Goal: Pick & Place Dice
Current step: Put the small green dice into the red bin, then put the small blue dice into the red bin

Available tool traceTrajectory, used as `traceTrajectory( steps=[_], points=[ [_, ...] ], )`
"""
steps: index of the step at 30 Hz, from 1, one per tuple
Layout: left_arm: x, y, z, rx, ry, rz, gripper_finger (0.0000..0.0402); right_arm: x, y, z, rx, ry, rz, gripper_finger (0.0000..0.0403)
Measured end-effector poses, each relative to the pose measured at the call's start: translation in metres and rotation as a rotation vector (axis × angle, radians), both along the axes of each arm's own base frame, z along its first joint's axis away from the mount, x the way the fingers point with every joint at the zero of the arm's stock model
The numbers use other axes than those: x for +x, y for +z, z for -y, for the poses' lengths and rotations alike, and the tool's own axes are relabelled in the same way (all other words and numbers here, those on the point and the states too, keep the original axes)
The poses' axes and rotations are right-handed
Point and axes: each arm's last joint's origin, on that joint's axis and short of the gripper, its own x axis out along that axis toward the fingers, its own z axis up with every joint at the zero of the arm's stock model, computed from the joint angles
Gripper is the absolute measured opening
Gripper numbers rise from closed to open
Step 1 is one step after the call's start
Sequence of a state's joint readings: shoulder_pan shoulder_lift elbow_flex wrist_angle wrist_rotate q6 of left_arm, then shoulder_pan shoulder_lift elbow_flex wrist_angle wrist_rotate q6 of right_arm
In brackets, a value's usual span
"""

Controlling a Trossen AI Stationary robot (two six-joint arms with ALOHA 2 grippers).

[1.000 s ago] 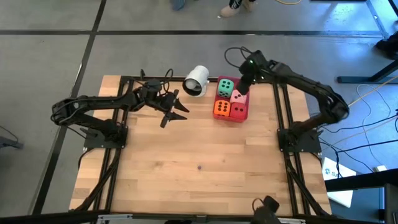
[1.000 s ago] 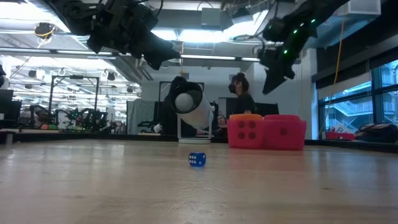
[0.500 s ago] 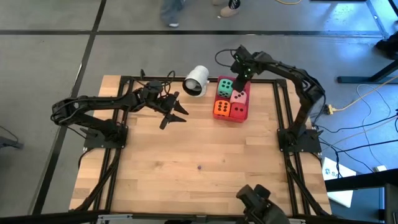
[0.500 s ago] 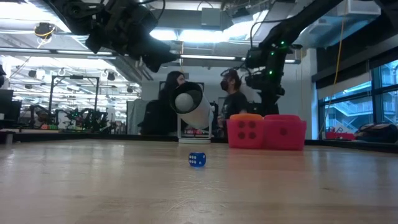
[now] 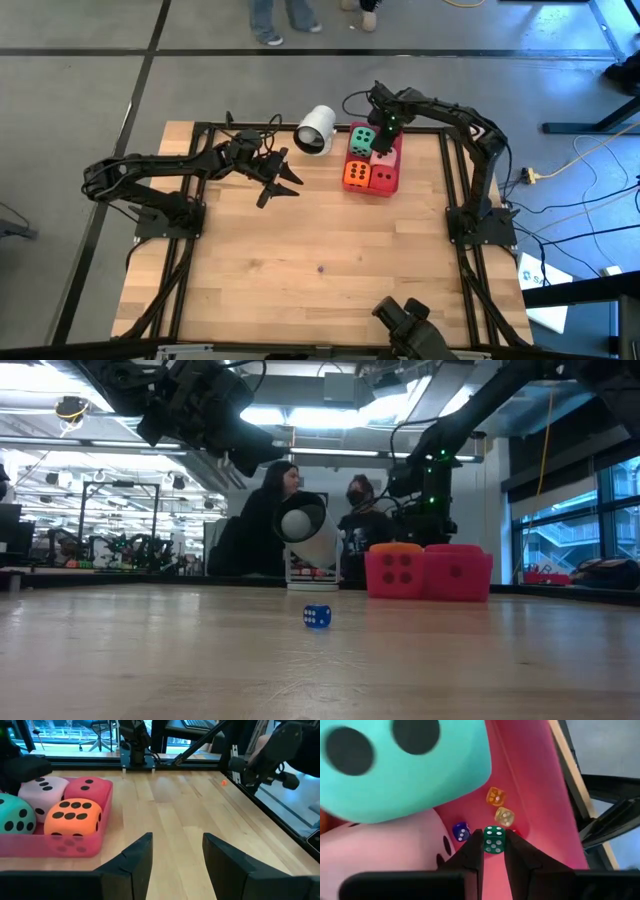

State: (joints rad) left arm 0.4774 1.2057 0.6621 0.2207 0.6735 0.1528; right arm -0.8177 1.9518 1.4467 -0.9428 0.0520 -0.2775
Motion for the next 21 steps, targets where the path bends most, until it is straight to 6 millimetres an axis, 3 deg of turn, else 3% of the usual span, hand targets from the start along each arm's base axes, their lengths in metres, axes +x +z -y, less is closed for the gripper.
traceTrajectory(
  steps=[13,21],
  points=[
    [0.0000,0.0001,0.0000,-0.007,0.002,-0.002,0.0162,0.0018,-0.0098,0.0024,0.006,0.002,-0.022,0.0057],
    [-0.0003,-0.0011,0.0002,-0.014,0.002,-0.015,0.0162,-0.0002,-0.0098,0.0041,0.006,0.022,-0.026,0.0146]
  ],
)
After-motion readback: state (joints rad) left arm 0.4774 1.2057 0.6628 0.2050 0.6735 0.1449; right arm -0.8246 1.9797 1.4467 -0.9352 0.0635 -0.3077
